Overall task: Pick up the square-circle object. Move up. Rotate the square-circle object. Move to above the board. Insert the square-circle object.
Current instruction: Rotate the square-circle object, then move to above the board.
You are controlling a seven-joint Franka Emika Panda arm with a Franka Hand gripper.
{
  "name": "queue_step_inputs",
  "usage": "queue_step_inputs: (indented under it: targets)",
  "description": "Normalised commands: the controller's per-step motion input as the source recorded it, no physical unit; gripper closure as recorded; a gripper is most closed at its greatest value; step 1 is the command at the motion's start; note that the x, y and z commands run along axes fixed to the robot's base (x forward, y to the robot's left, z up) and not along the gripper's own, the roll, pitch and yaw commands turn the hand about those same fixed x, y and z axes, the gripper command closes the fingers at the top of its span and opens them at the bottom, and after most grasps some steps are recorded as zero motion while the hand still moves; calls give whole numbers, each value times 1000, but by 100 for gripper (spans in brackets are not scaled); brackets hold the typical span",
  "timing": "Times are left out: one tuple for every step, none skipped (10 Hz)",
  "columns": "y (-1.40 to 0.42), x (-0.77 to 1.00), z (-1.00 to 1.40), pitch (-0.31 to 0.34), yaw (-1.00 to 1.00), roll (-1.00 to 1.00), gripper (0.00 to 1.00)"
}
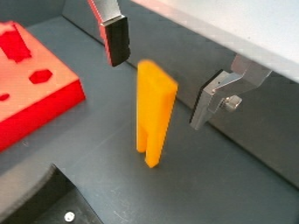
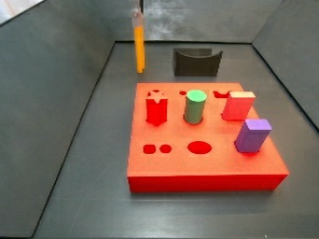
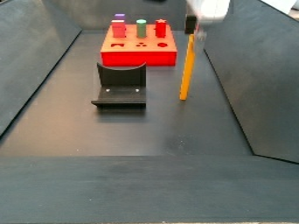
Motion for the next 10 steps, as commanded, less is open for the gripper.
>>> queue_step_inputs:
  targets:
    - [6,4,-609,-54,-49,-7,0]
    - [7,9,-394,-58,-43,-18,0]
    - [7,12,-245,-53,-40,-26,0]
    - [0,0,0,-50,-35,-37,100]
    - [-310,-126,1000,-146,148,-237,100]
    - [-308,-130,1000,-133,147,-233,100]
    - [-292,-133,1000,-120,133,-214,100]
    - [-258,-117,1000,-36,78,-176,100]
    - [-254,-111,1000,1,61,-164,100]
    - [-238,-103,1000,30,42,-122,100]
